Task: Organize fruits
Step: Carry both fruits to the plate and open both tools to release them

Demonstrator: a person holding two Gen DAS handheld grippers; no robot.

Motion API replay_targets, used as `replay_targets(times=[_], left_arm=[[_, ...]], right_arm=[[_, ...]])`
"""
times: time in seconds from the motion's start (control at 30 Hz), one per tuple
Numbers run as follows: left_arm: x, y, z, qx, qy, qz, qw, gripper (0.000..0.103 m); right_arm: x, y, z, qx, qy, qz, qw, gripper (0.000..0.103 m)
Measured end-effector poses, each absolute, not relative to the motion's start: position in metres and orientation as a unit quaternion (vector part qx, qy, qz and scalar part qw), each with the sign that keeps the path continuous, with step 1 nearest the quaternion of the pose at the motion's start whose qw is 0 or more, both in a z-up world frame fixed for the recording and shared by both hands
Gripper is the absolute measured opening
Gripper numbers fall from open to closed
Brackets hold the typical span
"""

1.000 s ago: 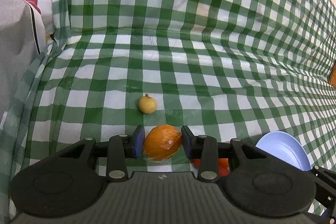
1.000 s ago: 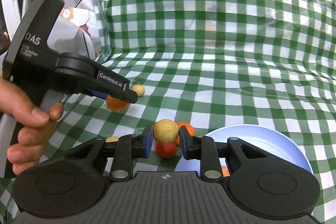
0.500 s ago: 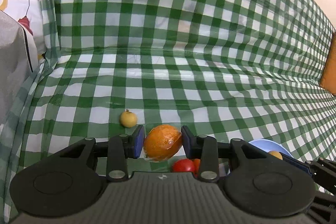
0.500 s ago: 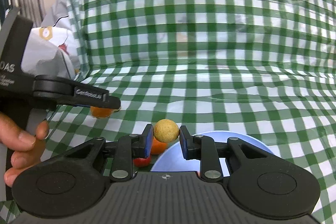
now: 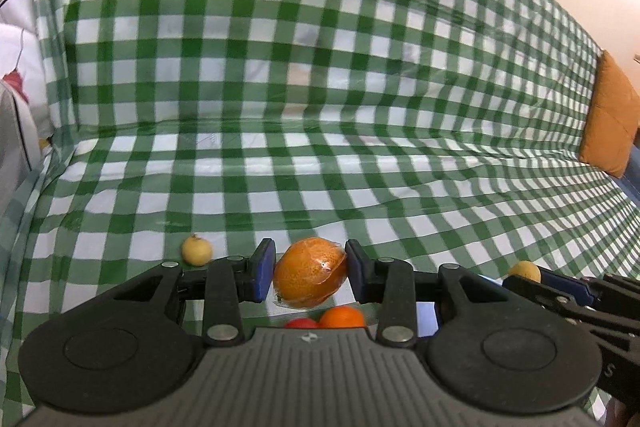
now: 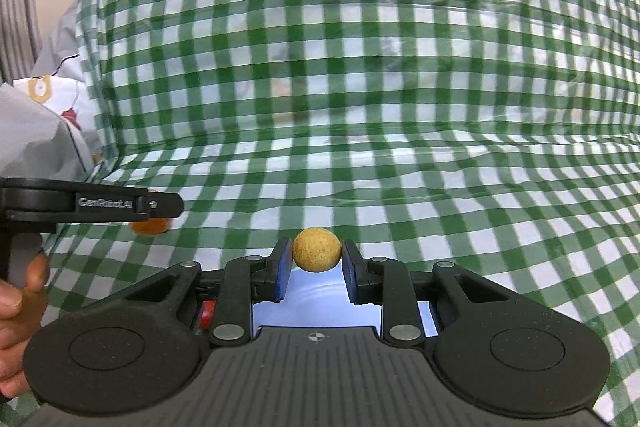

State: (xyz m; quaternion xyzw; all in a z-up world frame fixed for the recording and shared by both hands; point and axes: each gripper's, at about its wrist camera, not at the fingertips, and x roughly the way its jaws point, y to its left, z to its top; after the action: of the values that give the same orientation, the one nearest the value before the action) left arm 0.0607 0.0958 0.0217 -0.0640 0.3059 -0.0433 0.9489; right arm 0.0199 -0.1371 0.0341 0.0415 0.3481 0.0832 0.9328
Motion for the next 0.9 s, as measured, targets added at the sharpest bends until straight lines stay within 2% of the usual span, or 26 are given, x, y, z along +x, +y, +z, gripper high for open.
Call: replay_targets(times=[0.4,0.9], left_arm=[[0.05,0.064,0.026,-0.022,0.276,-0.085,0.957,0.042],[0.045,0.023,0.027,-0.023,0.264,-0.135,0.955,0.042]], right_arm=[[0.017,-0.163,0.035,0.041,0.347,0.03,0.937,0.028],[0.011,-0.196,0.037,0.038,0.355,-0.02,0.934,0.028]])
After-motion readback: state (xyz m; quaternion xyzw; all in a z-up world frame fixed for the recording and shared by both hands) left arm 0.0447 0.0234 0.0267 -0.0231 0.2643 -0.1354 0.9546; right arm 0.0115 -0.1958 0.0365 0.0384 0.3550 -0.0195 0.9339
